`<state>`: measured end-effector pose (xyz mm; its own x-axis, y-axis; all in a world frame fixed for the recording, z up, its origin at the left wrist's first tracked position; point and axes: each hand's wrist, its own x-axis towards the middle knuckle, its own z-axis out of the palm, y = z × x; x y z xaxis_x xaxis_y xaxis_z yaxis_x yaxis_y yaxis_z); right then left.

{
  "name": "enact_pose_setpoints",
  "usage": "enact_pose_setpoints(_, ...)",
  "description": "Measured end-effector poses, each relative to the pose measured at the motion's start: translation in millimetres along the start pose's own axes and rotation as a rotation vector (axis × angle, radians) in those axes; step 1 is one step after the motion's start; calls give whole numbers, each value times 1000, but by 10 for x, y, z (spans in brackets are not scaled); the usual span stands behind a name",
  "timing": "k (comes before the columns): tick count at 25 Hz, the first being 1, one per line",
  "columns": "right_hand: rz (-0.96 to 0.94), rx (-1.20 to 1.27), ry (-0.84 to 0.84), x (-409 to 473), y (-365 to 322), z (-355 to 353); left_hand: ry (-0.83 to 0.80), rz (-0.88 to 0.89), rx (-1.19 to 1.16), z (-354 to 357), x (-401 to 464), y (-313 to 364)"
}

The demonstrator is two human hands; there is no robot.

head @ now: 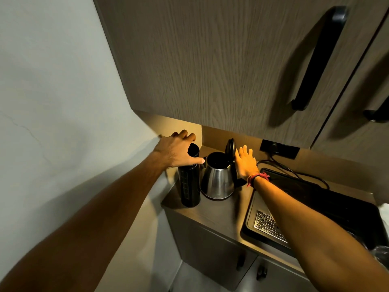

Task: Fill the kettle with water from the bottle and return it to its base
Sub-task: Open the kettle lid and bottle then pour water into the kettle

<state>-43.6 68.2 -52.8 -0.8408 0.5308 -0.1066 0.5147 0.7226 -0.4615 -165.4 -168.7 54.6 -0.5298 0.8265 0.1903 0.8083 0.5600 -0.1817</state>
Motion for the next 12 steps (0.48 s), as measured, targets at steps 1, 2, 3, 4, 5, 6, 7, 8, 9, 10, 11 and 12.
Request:
enact_pose_setpoints(1,-9,-24,3,2,4,-5,-53,50,-67,-12,2,-10)
enact_pose_setpoints(2,-26,-58,9,3,6,-7,-85,76,-114,-15,-4,-14)
enact_pose_setpoints(3,-49,-102,15,4,12,-9,-91,71,-143,-2,-12,-10)
enact_pose_setpoints(4,-73,-145,20,4,14,-5,-70,34,-148,15,-21,-3)
enact_pose_setpoints(5,-94,-177,24,2,18,-1,-26,-28,-136,11,-39,11)
enact_pose_setpoints(6,-107,-197,27,3,22,-1,60,-99,-121,-6,-63,35)
enact_pose_setpoints(7,-114,-209,28,3,23,-5,173,-154,-108,-23,-82,59)
enact_pose_setpoints(8,-117,-219,29,4,27,-5,287,-158,-104,-15,-100,97)
enact_pose_setpoints(9,-120,-228,31,7,23,-15,373,-89,-117,10,-125,157)
enact_pose_setpoints(10,-122,-237,30,6,23,-22,402,45,-143,84,-162,273)
enact_pose_setpoints(11,-124,-247,28,2,23,-27,362,201,-165,208,-233,446)
enact_pose_setpoints(12,-126,-255,29,1,20,-31,262,329,-176,377,-322,650)
